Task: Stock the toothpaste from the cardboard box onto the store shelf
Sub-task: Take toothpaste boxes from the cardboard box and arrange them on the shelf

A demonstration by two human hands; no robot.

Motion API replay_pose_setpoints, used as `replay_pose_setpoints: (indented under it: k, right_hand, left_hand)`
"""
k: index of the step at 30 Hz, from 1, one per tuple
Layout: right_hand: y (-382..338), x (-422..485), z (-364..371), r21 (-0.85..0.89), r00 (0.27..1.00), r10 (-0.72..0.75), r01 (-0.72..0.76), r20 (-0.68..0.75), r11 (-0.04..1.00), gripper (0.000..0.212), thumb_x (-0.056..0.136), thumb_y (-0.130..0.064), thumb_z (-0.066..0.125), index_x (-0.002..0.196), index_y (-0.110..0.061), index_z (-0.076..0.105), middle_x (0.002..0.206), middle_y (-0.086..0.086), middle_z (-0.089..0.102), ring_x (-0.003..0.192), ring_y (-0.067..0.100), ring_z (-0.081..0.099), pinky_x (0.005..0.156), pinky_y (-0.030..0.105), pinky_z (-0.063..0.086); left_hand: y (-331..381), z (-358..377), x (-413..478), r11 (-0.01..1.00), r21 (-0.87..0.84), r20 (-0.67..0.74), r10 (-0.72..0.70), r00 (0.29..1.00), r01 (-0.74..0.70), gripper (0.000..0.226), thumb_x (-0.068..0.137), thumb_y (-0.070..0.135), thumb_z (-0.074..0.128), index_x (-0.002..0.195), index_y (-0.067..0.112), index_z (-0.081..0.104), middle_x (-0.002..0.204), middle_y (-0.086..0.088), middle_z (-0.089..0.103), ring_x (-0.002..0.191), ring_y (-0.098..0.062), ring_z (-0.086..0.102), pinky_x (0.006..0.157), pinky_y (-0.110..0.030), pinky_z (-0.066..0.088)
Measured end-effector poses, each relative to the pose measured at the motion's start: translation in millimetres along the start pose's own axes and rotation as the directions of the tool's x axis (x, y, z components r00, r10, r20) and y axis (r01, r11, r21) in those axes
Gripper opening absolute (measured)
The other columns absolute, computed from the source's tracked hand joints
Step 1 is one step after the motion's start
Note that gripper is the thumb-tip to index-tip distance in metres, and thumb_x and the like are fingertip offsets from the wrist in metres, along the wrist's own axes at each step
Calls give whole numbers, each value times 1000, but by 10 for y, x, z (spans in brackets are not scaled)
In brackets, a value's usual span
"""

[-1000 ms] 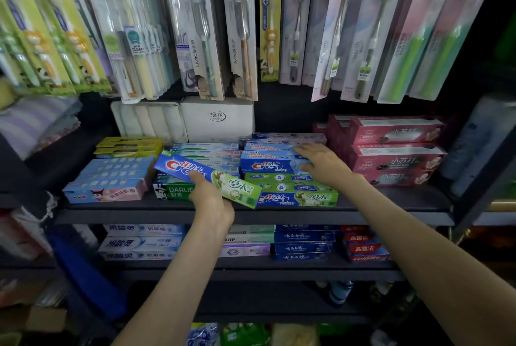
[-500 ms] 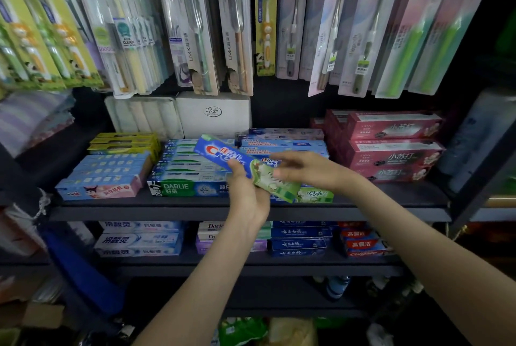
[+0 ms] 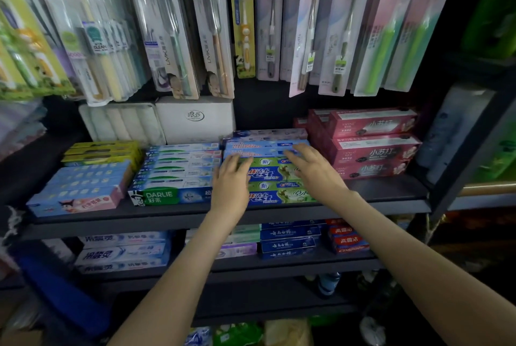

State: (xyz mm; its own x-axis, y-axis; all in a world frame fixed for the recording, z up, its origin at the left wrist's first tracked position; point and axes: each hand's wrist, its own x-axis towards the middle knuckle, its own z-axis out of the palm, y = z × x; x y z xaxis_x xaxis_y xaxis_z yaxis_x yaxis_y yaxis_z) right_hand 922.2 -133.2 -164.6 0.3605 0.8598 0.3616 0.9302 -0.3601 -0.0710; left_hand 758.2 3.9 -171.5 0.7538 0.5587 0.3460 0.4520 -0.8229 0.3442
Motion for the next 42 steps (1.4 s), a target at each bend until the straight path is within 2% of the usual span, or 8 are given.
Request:
replay_pose_setpoints:
  k: [4,7,10,12,22,31,39,42]
  right_hand:
    - [4,-5,63,-41,999,8,-9,-39,999,53,92,-4,58,142,-5,42,138,15,47,129,33,45,116,42,19]
    - [-52,-112,-32,-7,994,-11,11,-111,1000,52,84,-2,66,134,1,50,129,20,55,122,37,52,110,47,29]
    - [-75,-401,-333,37,973,-39,49,-226,998,46,79,-1,66,124,2,58,116,18,62,106,36,60,93,44,48]
    - [12,-693,-600,30,964,-27,36,-263,999,39,83,-10,58,122,0,59,110,14,63,97,32,59,83,39,50]
    - [1565,-3074,-2182,-60,902,289,-324,-321,944,36,86,-21,51,115,-1,60,101,15,60,94,35,56,85,37,41]
    - [3132,-5453,-3501,-117,778,555,-606,-295,787,38,92,-23,59,129,-12,53,119,7,54,113,25,46,97,34,37]
    - [4210,-6346,-3726,-64,730,619,-660,-290,748,41,93,-24,58,133,-16,51,125,3,53,117,19,46,90,20,31]
    - [4661,-6413,-3589,-40,740,619,-649,-264,759,43,94,-26,57,136,-19,47,129,0,51,120,16,44,92,19,31]
  left_hand:
    - [0,-40,43,995,96,-44,23,999,-18,51,94,0,49,142,17,47,148,-13,41,139,-32,32,118,-51,17]
    - [204,-96,-43,993,116,-63,7,998,1,48,96,12,52,143,15,44,151,-17,35,141,-36,28,118,-50,15]
    - [658,-106,-211,997,27,-44,74,996,-72,46,97,20,51,142,11,44,147,-16,40,135,-35,35,114,-47,26]
    - [1051,-75,-305,986,-45,-37,158,987,-159,45,97,20,52,140,9,46,143,-13,45,130,-33,42,108,-43,32]
    - [3942,364,-924,788,-307,-2,560,828,-533,37,98,26,50,131,12,53,128,-5,54,115,-28,52,88,-38,42]
    - [6776,849,-1675,698,-398,127,684,718,-595,39,100,34,42,136,20,47,137,-2,48,121,-23,50,92,-38,46]
    - [7897,1608,-1684,729,-314,312,684,659,-608,44,99,42,44,139,23,42,136,-1,48,113,-20,53,78,-30,46]
    - [8115,2051,-1510,764,-237,396,640,658,-601,60,94,49,49,144,21,34,144,-6,40,126,-25,44,96,-39,46]
